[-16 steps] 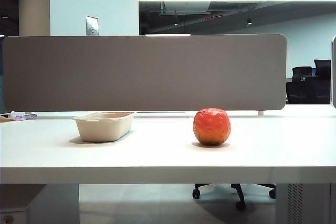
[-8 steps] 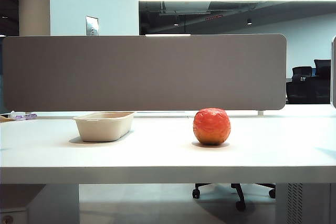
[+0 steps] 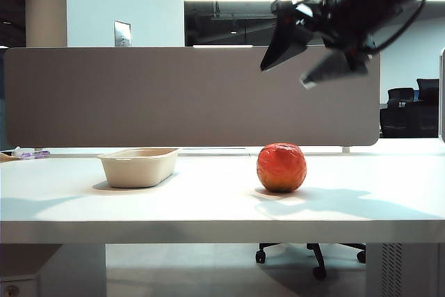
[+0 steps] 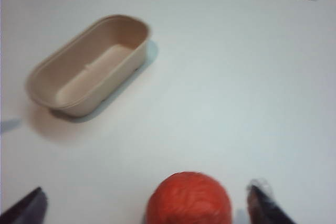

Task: Pick up the orange and place it into the paper lunchbox.

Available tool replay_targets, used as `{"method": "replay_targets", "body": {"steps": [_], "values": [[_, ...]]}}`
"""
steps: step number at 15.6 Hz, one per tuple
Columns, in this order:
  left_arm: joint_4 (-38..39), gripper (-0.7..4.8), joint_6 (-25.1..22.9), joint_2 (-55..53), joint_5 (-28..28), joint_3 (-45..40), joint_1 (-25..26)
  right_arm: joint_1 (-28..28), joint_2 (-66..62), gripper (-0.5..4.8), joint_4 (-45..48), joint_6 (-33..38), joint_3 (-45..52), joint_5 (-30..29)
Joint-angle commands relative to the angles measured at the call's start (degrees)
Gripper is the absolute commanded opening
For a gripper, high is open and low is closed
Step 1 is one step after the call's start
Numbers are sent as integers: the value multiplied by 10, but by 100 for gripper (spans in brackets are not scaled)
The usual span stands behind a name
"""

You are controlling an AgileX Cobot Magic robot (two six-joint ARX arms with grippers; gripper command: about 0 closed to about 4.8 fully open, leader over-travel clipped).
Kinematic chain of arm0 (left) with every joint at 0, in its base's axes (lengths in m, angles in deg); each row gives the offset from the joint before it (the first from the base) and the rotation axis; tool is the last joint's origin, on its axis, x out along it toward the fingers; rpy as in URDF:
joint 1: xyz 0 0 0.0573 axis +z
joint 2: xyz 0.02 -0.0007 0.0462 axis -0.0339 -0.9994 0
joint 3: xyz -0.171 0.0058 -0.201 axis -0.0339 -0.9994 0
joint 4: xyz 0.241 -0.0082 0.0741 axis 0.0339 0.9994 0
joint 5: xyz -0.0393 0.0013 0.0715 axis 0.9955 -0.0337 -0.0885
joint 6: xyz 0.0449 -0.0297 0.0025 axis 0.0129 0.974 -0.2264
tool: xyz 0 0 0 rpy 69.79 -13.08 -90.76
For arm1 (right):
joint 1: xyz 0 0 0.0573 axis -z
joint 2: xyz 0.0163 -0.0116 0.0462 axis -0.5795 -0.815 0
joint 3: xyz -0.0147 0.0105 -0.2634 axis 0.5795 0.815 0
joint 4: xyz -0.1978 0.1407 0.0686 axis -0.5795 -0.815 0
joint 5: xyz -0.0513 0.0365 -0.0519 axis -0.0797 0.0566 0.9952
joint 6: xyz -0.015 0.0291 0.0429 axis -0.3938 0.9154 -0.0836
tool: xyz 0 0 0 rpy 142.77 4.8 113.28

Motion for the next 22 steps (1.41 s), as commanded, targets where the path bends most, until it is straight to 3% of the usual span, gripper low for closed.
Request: {"method": "replay_targets", "body": {"steps": [1, 2, 4, 8, 9, 12, 15, 16, 17, 18, 19, 22], "values": [[158, -5, -2, 35, 34, 40, -1, -12, -233, 479, 174, -4, -4, 28], [182, -5, -2, 36, 13, 40, -1, -12, -231, 301, 182, -4, -4, 29], [237, -5, -2, 43, 11, 40, -1, -45, -224, 301, 143, -4, -150, 14], [237, -5, -2, 50, 8, 43, -1, -85, -267, 301, 145, -4, -259, 15], [239, -5, 4, 59, -2, 45, -1, -161, -436, 301, 148, -4, -459, 49], [239, -5, 4, 61, -2, 45, -1, -185, -537, 304, 140, -2, -509, 71], [238, -5, 4, 61, -2, 45, -1, -182, -552, 479, 143, 0, -509, 81], [237, -5, 4, 61, -2, 45, -1, -182, -551, 479, 147, 0, -510, 80], [237, -5, 2, 61, -14, 45, -1, -171, -438, 466, 29, 0, -511, 80], [238, -5, 2, 61, -14, 45, -1, -165, -408, 350, -22, 0, -511, 80], [242, -5, 2, 67, 3, 45, -1, -132, -168, -6, -389, -14, -511, 144], [244, -5, 2, 68, 15, 45, -1, -132, -123, -6, -479, -18, -511, 153]]}}
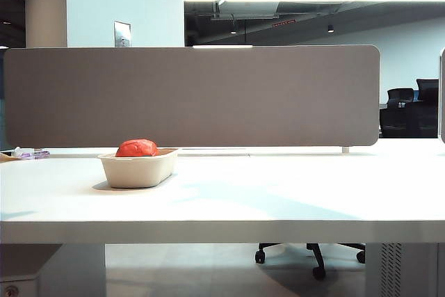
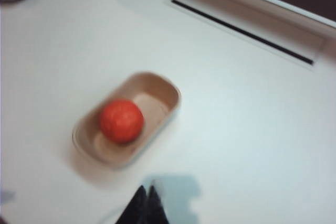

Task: Pick up the orange and place it into the paper lunchbox.

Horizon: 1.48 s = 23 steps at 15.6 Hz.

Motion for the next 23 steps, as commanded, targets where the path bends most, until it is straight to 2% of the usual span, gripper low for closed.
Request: {"method": "replay_targets", "body": {"steps": [1, 2, 3, 5, 7, 12, 17, 20, 23], "values": [[2, -5, 0, 2, 13, 3, -1, -1, 34, -6, -86, -2, -3, 7], [26, -5, 0, 2, 12, 3, -1, -2, 92, -6, -178, -2, 2, 7], [28, -5, 0, 2, 12, 3, -1, -2, 109, -6, -182, -2, 13, 7], [31, -5, 0, 2, 12, 3, -1, -3, 183, -6, -168, -1, 79, 9], [31, -5, 0, 2, 13, 2, -1, -2, 321, -6, -109, 2, 231, 9], [41, -5, -3, 2, 13, 0, -1, -2, 409, -6, -72, 21, 335, 12], [55, -5, -5, 7, 13, -13, -1, -2, 498, -6, -27, 30, 434, 49], [17, -5, -3, 32, 1, -53, -1, -2, 548, -6, 3, 29, 493, 66], [-73, -5, 4, 106, -24, -155, -1, -2, 634, -6, 80, 30, 599, 82]]}}
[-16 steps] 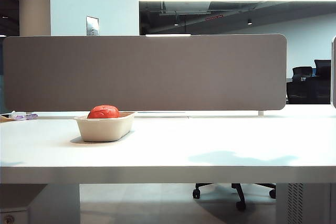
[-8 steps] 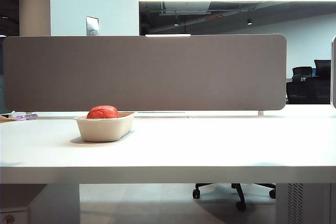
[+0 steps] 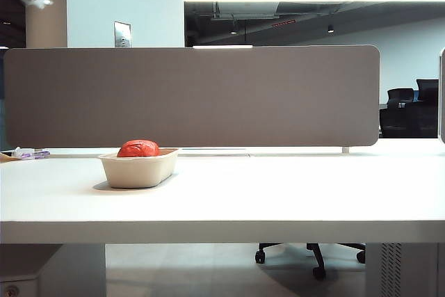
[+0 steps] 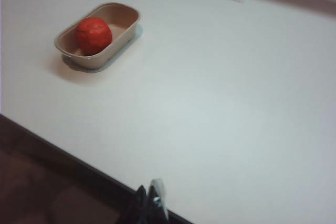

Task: Pick up the orange and place it into the paper lunchbox.

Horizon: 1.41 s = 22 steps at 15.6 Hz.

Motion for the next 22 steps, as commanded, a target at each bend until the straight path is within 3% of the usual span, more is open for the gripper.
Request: {"method": "replay_targets", "body": {"steps": [1, 5, 8, 16, 22], "values": [[-82, -5, 3, 57, -26, -68, 0, 0, 53, -6, 73, 3, 62, 7], [-175, -5, -1, 134, -61, -155, 0, 0, 121, -6, 125, 3, 147, 30], [-256, -5, -2, 195, -62, -237, 0, 0, 176, -5, 142, 3, 213, 92], [-379, -6, -1, 315, -58, -405, 0, 0, 247, -5, 126, 9, 291, 85], [-390, -5, -1, 348, 29, -450, 0, 1, 255, -5, 97, 9, 300, 86]]}}
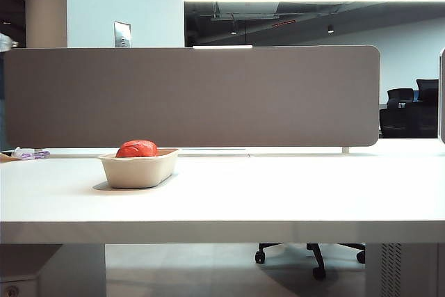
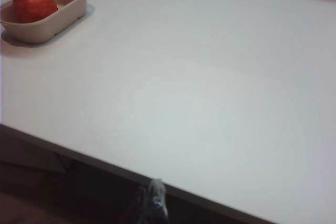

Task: Pick up the orange and place it into the paper lunchbox.

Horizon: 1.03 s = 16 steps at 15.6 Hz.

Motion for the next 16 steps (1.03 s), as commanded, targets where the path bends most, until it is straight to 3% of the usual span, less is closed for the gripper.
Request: {"method": "replay_targets", "body": {"steps": [1, 9, 13, 16], "values": [[-7, -5, -1, 4, 39, -14, 0, 0, 1, -5, -4, 2, -2, 1], [-24, -5, -1, 62, 24, -35, 13, 0, 1, -5, -4, 2, -2, 1], [-28, -5, 0, 142, 30, -71, 100, 0, 1, -5, -4, 2, -2, 0], [-28, -5, -1, 139, 35, -81, 145, 0, 2, -5, -5, 2, -2, 1]]}}
